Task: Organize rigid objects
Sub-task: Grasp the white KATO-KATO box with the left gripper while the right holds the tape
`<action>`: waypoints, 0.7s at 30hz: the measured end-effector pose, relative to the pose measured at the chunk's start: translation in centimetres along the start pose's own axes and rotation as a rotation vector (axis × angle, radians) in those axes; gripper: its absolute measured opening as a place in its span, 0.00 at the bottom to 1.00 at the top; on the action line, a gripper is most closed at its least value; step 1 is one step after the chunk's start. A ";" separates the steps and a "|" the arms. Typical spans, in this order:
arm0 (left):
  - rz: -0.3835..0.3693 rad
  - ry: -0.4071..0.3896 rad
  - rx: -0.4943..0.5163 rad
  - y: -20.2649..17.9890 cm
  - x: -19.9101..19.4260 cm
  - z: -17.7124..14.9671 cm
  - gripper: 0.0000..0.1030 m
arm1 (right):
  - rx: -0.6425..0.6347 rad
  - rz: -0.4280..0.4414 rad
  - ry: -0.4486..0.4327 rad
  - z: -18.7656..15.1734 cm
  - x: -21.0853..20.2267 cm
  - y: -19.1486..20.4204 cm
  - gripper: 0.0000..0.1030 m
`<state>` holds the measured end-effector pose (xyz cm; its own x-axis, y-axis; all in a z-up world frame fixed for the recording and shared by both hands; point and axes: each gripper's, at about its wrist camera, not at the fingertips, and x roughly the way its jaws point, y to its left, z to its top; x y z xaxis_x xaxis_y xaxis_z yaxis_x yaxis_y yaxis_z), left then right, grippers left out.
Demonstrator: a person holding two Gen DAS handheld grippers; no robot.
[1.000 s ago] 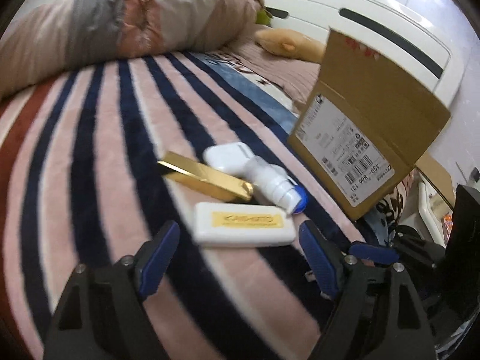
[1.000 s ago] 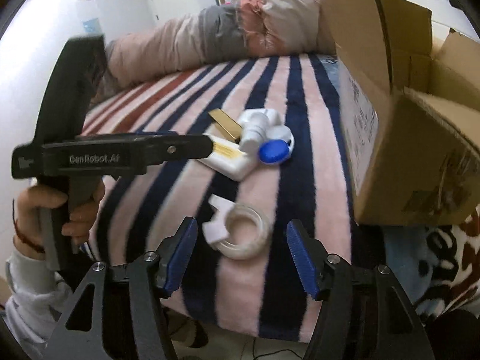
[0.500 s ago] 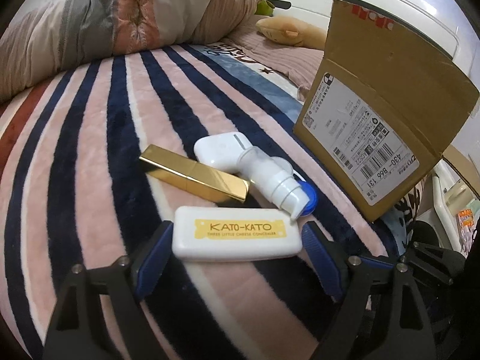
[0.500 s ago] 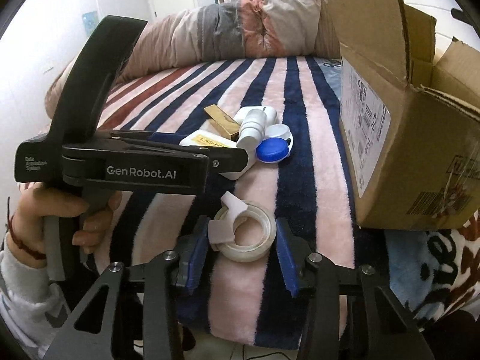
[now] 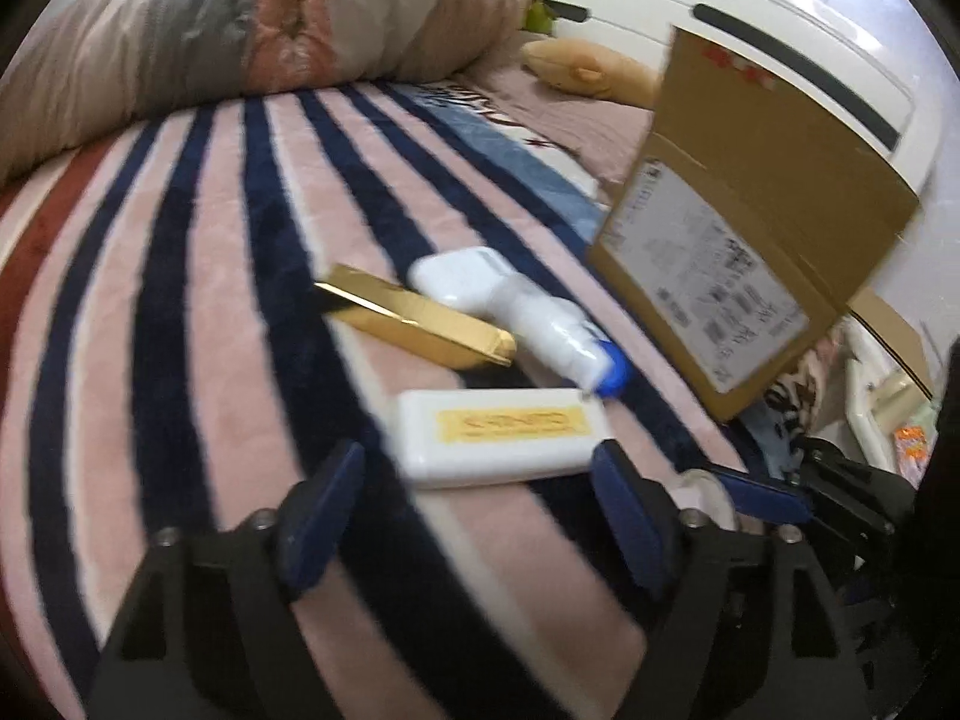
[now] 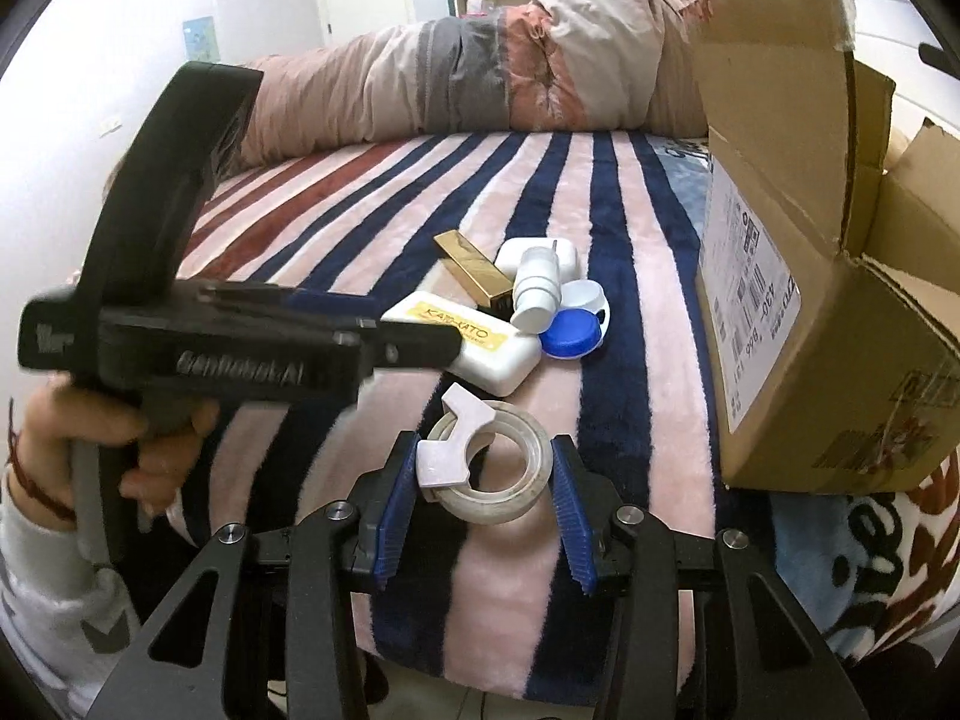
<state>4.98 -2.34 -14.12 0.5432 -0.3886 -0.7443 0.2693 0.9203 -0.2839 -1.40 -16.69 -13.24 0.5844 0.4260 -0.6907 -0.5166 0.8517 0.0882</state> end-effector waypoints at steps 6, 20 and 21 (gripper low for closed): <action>0.050 0.023 0.022 -1.4 2.0 0.9 0.85 | -0.017 -0.082 0.007 -1.0 0.1 -0.2 0.38; 0.144 0.001 0.035 -2.0 2.2 0.4 0.83 | 0.018 -0.109 -0.040 -1.5 -0.3 -2.3 0.38; 0.138 -0.001 0.031 -1.9 1.9 0.3 0.83 | 0.019 -0.105 -0.042 -1.5 -0.4 -2.3 0.38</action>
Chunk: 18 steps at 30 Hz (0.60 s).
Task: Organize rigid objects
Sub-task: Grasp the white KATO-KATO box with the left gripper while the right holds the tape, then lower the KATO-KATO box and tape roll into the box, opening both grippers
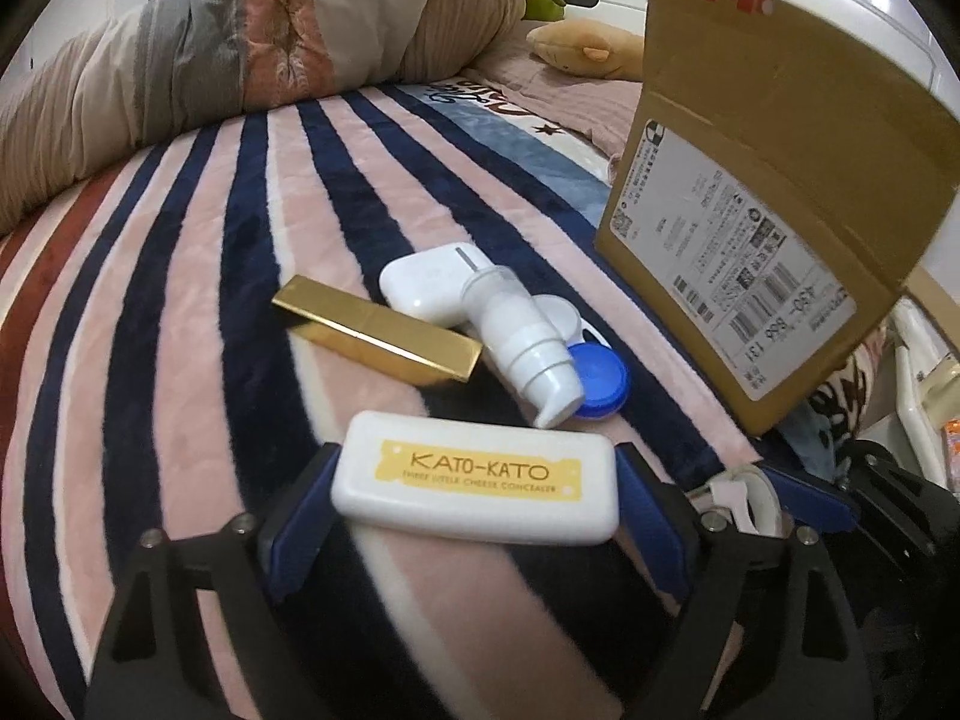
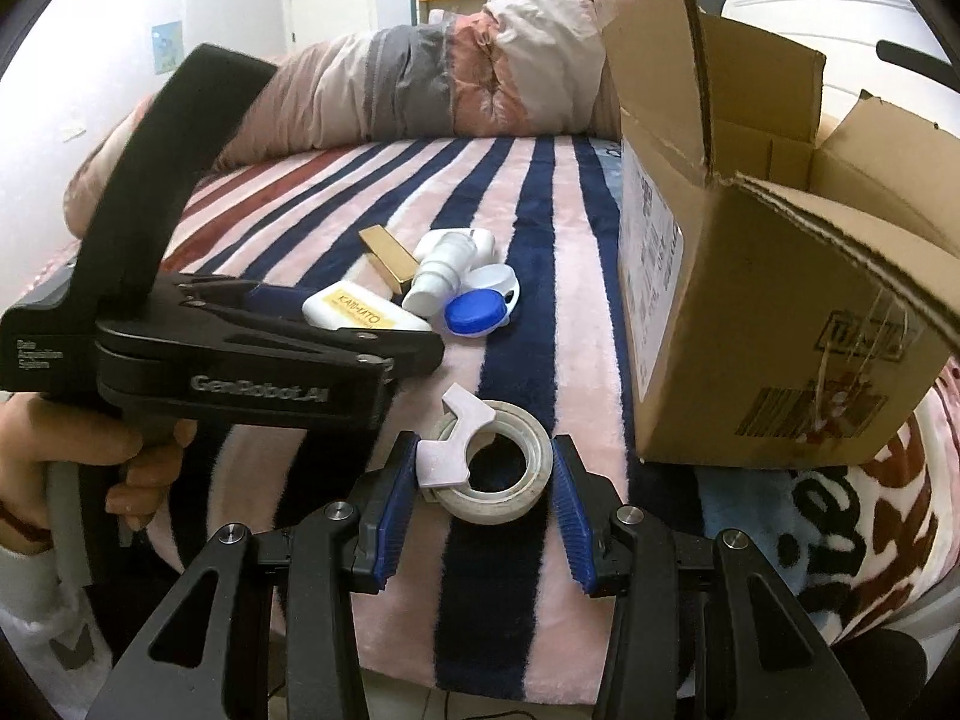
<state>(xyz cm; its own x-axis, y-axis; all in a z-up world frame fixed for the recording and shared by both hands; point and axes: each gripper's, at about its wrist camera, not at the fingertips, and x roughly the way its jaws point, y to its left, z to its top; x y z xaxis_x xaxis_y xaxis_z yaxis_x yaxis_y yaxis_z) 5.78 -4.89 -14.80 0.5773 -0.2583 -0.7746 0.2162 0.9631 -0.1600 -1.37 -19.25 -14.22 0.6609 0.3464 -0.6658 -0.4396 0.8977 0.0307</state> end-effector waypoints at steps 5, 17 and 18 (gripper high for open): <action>-0.002 -0.031 -0.008 0.6 -2.6 -0.2 0.83 | -0.031 0.014 -0.022 0.5 -0.8 1.1 0.38; 0.020 -0.236 0.066 0.5 -16.0 2.5 0.83 | -0.172 0.161 -0.162 6.7 -7.3 4.1 0.38; 0.020 -0.255 0.079 0.0 -17.0 3.2 0.83 | -0.177 0.165 -0.182 7.4 -8.2 3.7 0.38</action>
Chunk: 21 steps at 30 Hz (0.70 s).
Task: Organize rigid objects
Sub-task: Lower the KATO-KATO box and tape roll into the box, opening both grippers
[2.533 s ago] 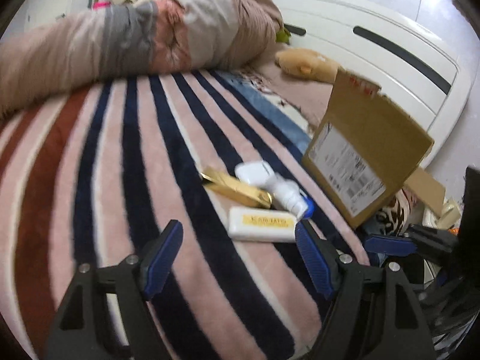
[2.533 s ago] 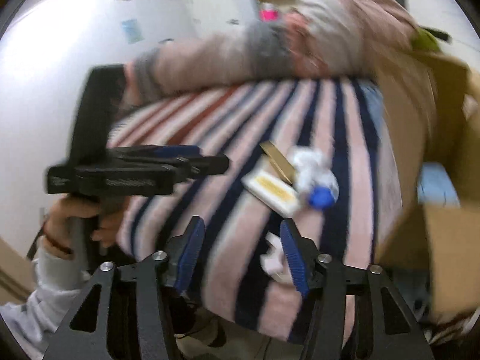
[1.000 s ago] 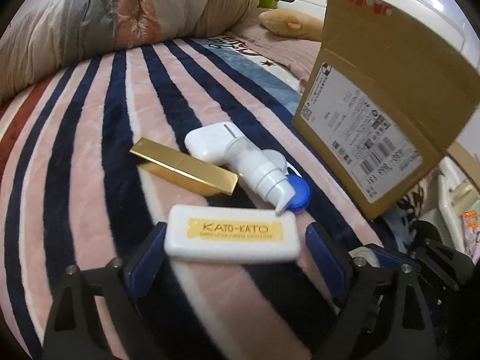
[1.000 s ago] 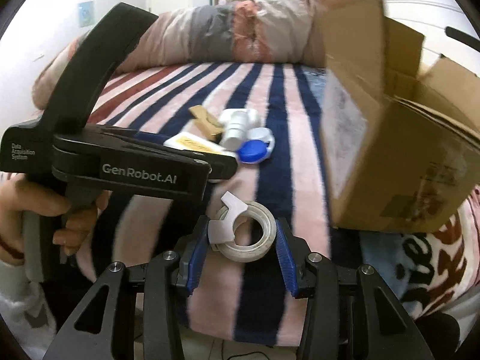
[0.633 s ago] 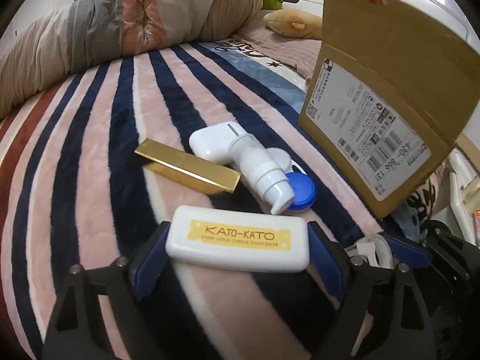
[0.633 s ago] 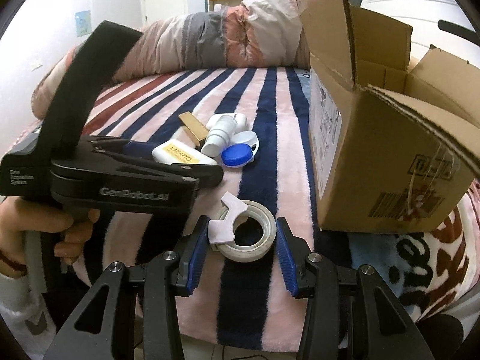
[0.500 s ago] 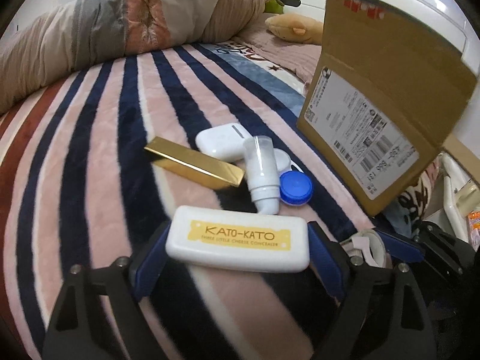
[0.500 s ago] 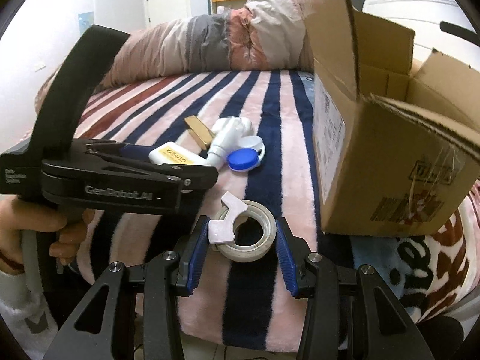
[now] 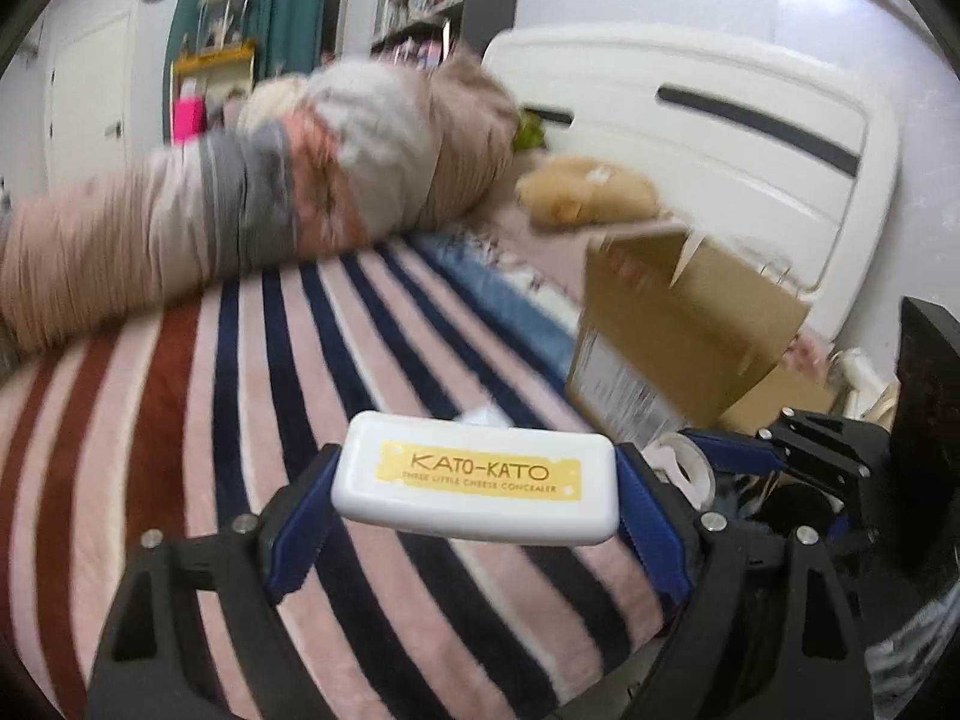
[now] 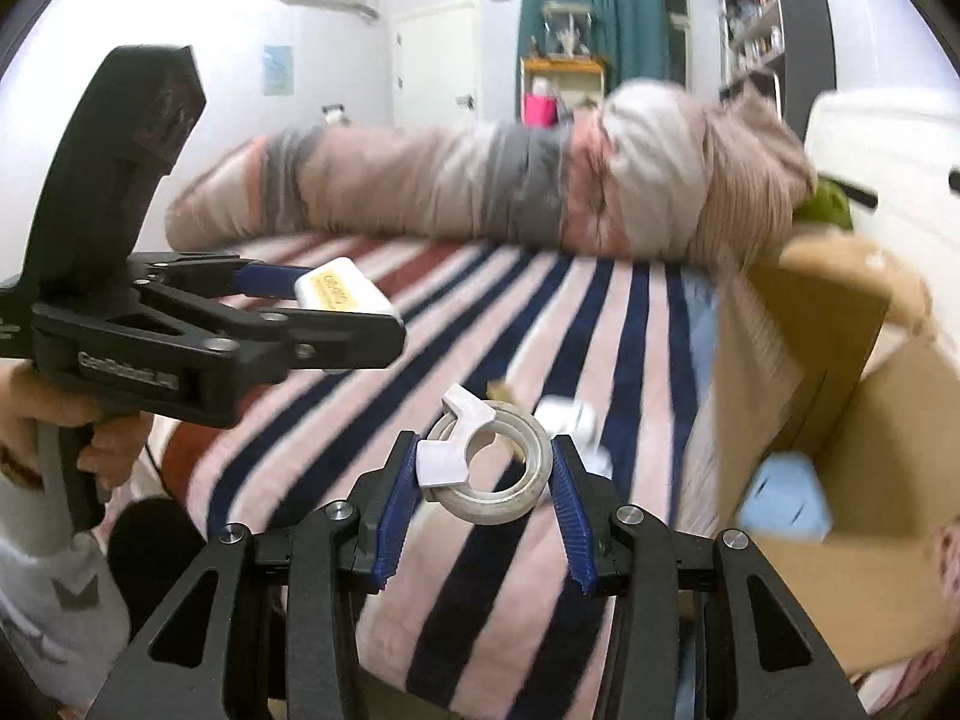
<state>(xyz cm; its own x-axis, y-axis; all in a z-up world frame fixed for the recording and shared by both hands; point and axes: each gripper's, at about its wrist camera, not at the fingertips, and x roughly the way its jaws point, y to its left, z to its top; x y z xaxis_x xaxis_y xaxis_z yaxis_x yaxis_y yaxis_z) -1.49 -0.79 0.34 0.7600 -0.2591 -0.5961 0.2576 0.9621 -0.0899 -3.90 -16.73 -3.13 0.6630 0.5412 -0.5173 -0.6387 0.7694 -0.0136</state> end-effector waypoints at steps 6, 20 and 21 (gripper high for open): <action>-0.116 -0.058 0.069 -4.7 -1.3 5.2 0.83 | -0.018 -0.114 -0.078 1.9 -5.6 -4.4 0.38; -0.104 0.143 0.301 -18.0 11.8 12.5 0.83 | 0.011 -0.258 0.113 -2.4 -3.5 -16.8 0.38; -0.089 0.161 0.305 -18.1 12.8 12.7 0.83 | 0.004 -0.252 0.113 -2.6 -3.7 -16.8 0.38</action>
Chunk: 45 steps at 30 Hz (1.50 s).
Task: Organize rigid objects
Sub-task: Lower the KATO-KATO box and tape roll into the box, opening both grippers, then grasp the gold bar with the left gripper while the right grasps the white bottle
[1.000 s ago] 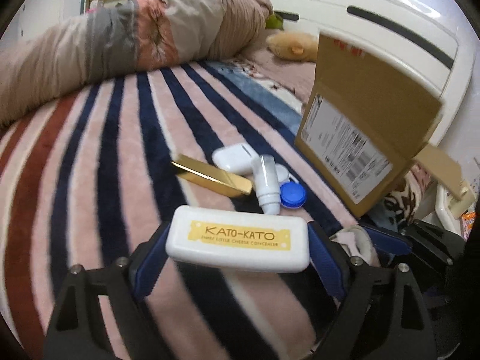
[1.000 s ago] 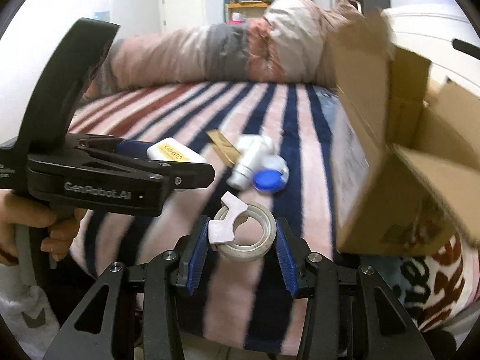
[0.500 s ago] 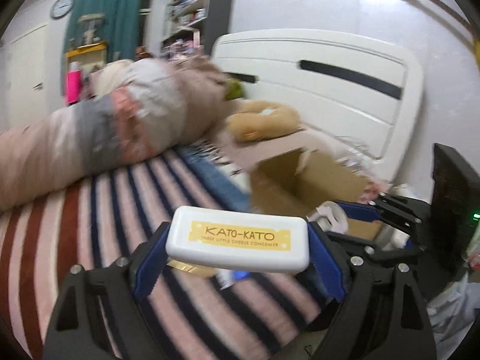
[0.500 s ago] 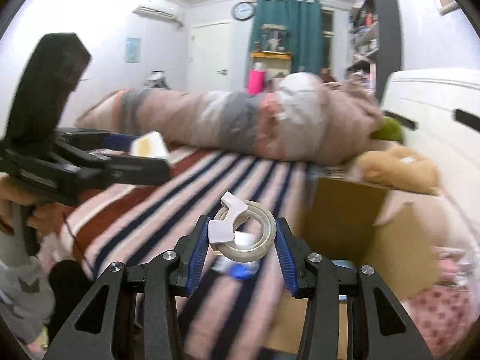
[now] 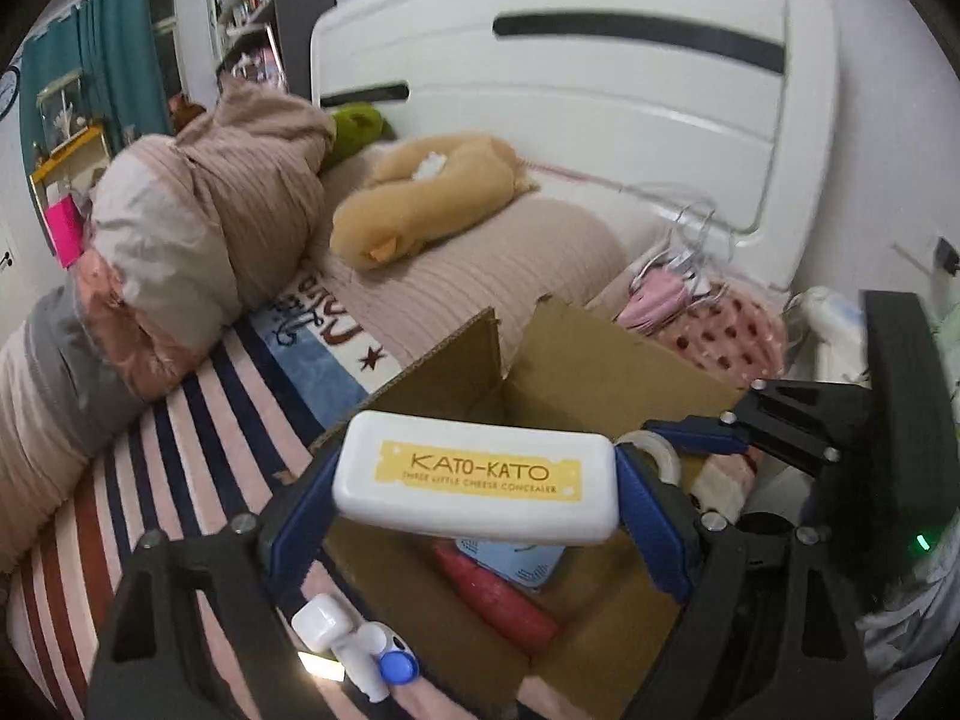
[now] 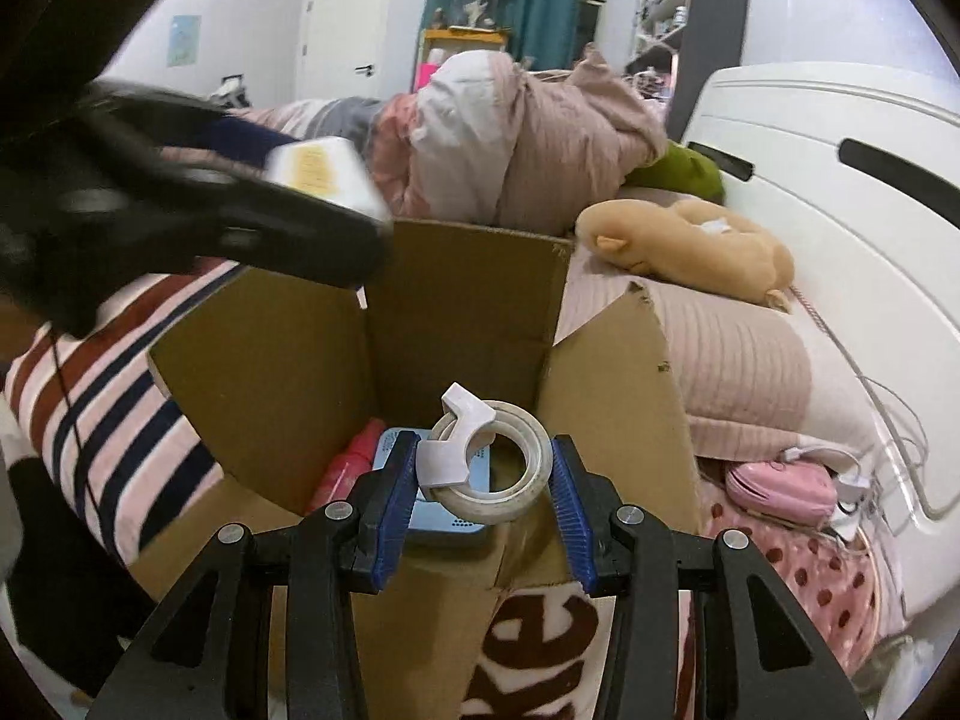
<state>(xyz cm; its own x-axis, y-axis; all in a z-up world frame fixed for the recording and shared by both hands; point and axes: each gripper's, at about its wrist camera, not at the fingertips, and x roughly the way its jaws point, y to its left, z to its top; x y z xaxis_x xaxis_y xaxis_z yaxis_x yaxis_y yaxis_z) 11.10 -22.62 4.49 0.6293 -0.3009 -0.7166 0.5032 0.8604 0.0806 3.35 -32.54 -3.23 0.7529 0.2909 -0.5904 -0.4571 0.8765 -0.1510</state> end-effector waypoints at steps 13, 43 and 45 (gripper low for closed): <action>0.120 0.113 0.037 1.0 5.0 -0.4 0.83 | -0.014 0.034 -0.020 -1.0 1.3 -0.9 0.47; 0.162 -0.057 -0.100 6.7 -5.2 -4.6 0.86 | 0.008 0.121 -0.083 1.6 -1.9 4.3 0.48; 0.186 -0.063 -0.125 8.3 -6.2 -6.2 0.86 | -0.001 0.163 -0.123 2.3 -2.7 6.0 0.48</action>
<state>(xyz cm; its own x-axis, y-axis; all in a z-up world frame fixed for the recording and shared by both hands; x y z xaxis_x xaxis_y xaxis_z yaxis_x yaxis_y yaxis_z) 7.69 -11.07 5.29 0.7419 -0.1538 -0.6526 0.3001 0.9466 0.1180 -0.28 -27.18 -0.70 0.7207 0.4740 -0.5058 -0.5786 0.8133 -0.0623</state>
